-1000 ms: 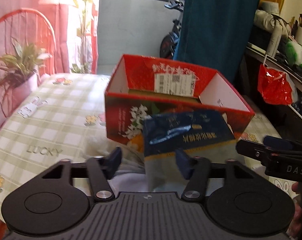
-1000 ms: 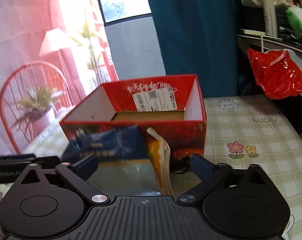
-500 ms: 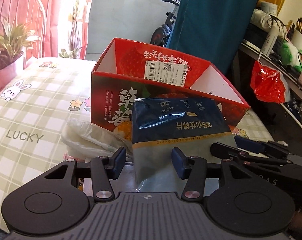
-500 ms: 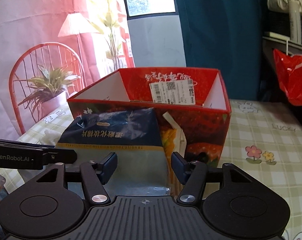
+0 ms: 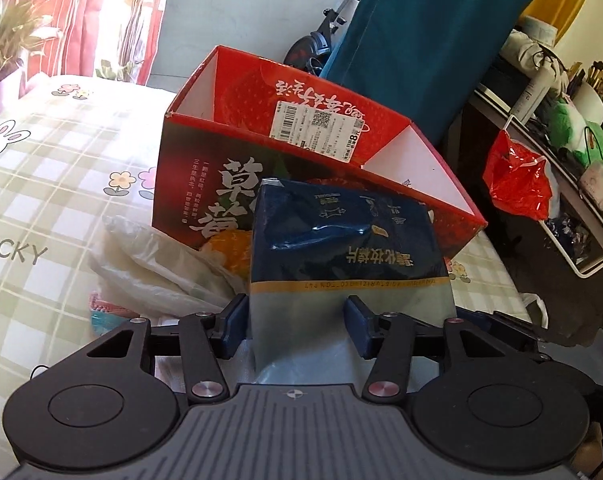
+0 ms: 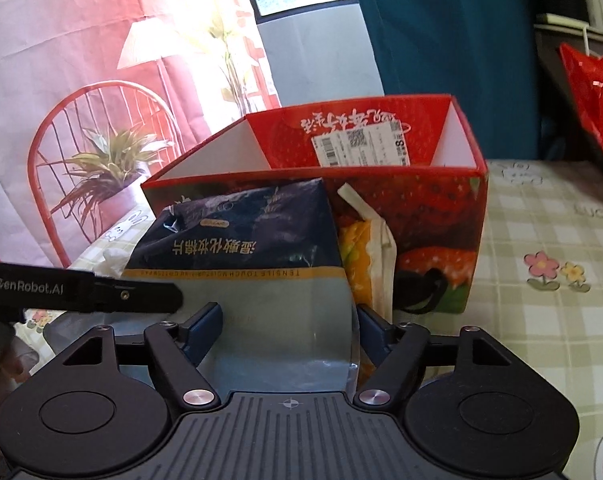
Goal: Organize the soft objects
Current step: 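Lower the right tool to the dark blue cotton-pad bag and close on it, then lift the blue bag with the right tool and carry it over the box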
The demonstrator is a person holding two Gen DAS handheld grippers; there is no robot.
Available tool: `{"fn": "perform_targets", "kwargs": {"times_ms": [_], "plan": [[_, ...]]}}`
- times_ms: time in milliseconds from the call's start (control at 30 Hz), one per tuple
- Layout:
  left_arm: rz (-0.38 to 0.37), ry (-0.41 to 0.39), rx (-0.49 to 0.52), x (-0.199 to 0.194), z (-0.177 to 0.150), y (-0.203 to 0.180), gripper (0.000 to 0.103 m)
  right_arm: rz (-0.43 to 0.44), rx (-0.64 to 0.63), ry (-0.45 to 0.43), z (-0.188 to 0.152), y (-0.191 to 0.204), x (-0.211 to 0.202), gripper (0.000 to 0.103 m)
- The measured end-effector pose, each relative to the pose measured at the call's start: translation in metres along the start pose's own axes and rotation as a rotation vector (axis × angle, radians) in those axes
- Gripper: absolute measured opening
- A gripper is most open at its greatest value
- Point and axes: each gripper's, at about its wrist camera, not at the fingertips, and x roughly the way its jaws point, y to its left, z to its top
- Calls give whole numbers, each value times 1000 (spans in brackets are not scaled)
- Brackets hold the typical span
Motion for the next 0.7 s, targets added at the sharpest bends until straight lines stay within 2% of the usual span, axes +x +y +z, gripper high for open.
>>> {"fn": "perform_targets", "kwargs": {"times_ms": [100, 200, 400, 567, 700], "plan": [[18, -16, 60, -5, 0, -10, 38, -14, -34, -9, 2, 6, -5, 61], [17, -32, 77, -11, 0, -16, 37, -8, -73, -27, 6, 13, -11, 53], [22, -52, 80, -20, -3, -18, 37, 9, -116, -54, 9, 25, -23, 53], [19, -76, 77, -29, -5, -17, 37, 5, -117, -71, 11, 27, -29, 46], [28, -55, 76, -28, -6, -23, 38, 2, -146, -91, 8, 32, -37, 45]]}}
